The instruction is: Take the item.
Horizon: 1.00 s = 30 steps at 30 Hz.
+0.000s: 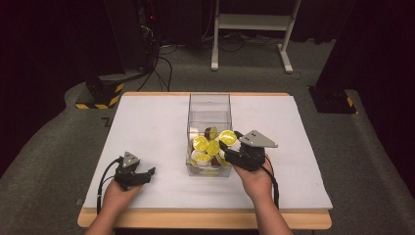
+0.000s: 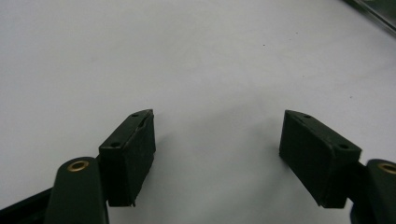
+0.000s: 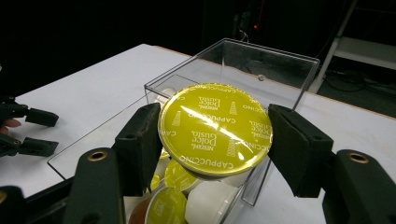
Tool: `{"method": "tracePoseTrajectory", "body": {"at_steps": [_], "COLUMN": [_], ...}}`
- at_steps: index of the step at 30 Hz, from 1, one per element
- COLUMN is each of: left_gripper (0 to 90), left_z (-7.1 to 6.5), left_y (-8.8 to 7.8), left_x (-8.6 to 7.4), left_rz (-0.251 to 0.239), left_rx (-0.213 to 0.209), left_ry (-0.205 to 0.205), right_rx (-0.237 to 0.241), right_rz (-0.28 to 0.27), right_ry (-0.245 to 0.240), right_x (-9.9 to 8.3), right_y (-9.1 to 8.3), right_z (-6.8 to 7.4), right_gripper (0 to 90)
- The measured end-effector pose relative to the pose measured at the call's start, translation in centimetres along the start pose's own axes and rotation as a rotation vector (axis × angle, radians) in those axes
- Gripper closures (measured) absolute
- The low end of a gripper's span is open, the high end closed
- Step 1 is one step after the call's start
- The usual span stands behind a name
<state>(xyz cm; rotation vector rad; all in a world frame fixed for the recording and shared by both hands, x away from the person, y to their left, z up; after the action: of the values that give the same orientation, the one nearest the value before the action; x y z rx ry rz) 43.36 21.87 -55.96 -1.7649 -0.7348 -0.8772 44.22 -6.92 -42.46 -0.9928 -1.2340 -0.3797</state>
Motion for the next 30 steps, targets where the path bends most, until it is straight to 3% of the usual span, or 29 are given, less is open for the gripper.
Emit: {"method": "tracePoseTrajectory", "body": {"at_steps": [12, 30], "left_gripper": [27.1, 27.1], "left_z": [0.0, 0.0], "left_y": [0.0, 0.0], "left_x": [0.0, 0.0], "left_rz": [-0.003, -0.005], "left_rx": [0.000, -0.001], "left_ry": [-0.005, -0.007], "right_rx": [-0.050, -0.139], "right_rz": [-0.002, -0.017], "right_ry": [0.002, 0.043], "right_x": [-0.2, -0.5], "right_y": [-0.7, -2.2], "right_z": [-1.7, -5.5], "right_gripper": [37.9, 37.9]}}
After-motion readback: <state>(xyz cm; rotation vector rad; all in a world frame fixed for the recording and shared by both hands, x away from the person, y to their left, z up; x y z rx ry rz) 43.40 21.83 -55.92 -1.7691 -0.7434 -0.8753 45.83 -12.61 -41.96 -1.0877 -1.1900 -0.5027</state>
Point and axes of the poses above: each handheld gripper's, and its own axes: y roughly forward along the jaws, x roughly out of its top, z roughly to its left, the point moved 9 cm from there along y, roughly forward along the jaws, and after that the axes turned 3 degrees about z, right-handed, at the moved point
